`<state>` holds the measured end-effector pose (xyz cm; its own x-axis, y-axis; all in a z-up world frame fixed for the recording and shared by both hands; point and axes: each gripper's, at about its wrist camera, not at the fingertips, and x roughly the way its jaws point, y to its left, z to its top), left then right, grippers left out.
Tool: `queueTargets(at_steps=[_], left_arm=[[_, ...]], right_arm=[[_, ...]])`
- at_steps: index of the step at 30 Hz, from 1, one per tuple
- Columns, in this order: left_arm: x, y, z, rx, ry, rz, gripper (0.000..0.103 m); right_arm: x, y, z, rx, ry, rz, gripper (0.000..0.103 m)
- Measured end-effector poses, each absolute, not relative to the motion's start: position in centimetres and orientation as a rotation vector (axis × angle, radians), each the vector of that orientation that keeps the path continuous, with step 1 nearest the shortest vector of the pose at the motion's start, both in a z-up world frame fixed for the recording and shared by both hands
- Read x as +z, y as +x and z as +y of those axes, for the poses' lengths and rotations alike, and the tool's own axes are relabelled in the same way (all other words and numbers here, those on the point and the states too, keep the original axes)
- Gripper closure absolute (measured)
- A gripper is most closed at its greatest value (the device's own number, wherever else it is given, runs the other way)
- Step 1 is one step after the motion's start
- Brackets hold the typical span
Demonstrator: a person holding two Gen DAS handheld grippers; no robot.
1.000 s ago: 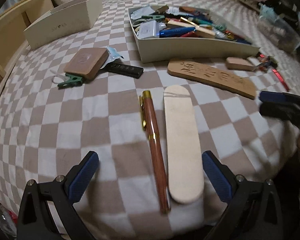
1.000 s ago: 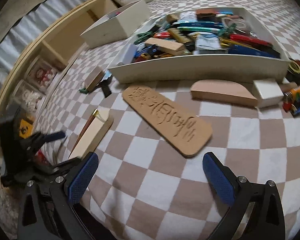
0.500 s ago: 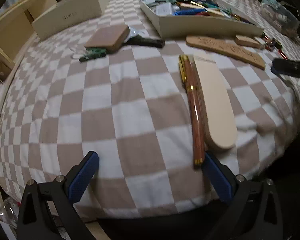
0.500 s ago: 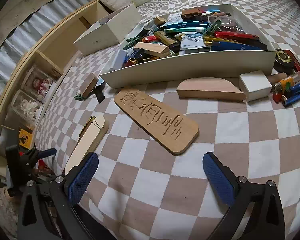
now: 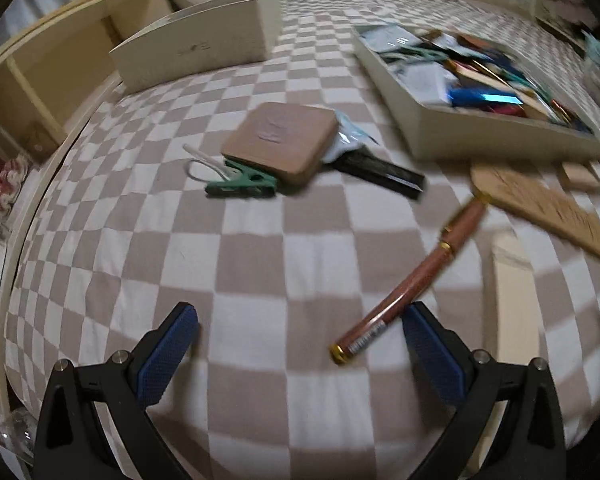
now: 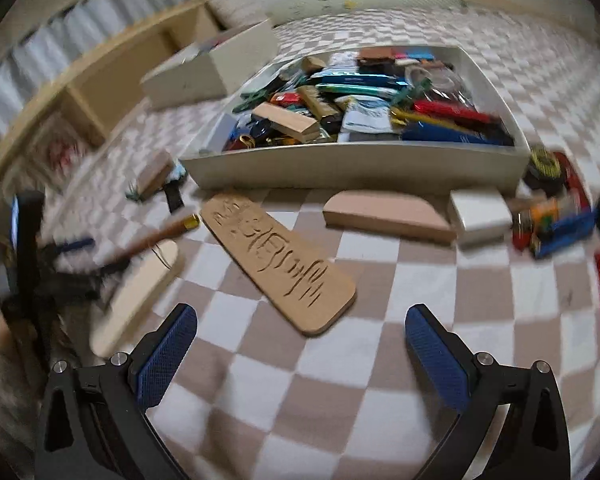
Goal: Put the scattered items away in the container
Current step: 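Lower the left tool onto the pale wooden board while the right tool approaches the carved plaque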
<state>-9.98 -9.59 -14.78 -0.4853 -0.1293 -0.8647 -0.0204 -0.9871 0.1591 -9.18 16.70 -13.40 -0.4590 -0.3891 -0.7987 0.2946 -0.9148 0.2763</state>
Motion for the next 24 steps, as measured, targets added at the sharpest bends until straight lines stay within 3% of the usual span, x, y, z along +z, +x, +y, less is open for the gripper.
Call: queueTargets(at_steps=[4, 8, 10, 14, 17, 18, 22, 24], left_arm=[[-13.7, -8.8, -9.7, -2.686, 1.619, -0.06, 0.0], [-12.8, -6.7, -8.0, -2.764, 1.641, -0.049, 0.0], [-12.4, -5.7, -7.0, -2.802, 1.651, -0.059, 0.0], [-11.9, -4.9, -5.1, -2.864, 1.658, -0.087, 0.0], [-12.1, -4.9, -3.9, -2.891, 1.655, -0.133, 0.0], [-12.2, -5.0, -3.4, -2.894, 1.654, -0.161, 0.002], [-12.9, -5.2, -1.9, -2.915, 1.682, -0.201, 0.002], [-13.4, -5.5, -1.2, -2.92, 1.71, -0.215, 0.021]], right_arm=[[-14.1, -10.7, 15.5, -2.361, 1.358, 0.08, 0.0], [-15.1, -11.7, 14.0, -2.313, 1.361, 0.21, 0.001], [-15.4, -12.0, 13.2, -2.298, 1.348, 0.256, 0.012], [-15.5, -12.5, 12.6, -2.29, 1.319, 0.281, 0.02], [-15.4, -12.6, 12.5, -2.283, 1.317, 0.29, 0.033], [-15.3, -12.4, 12.4, -2.279, 1.316, 0.303, 0.041], [-15.0, -11.5, 12.5, -2.271, 1.321, 0.351, 0.048], [-14.9, -10.9, 13.2, -2.268, 1.332, 0.337, 0.051]])
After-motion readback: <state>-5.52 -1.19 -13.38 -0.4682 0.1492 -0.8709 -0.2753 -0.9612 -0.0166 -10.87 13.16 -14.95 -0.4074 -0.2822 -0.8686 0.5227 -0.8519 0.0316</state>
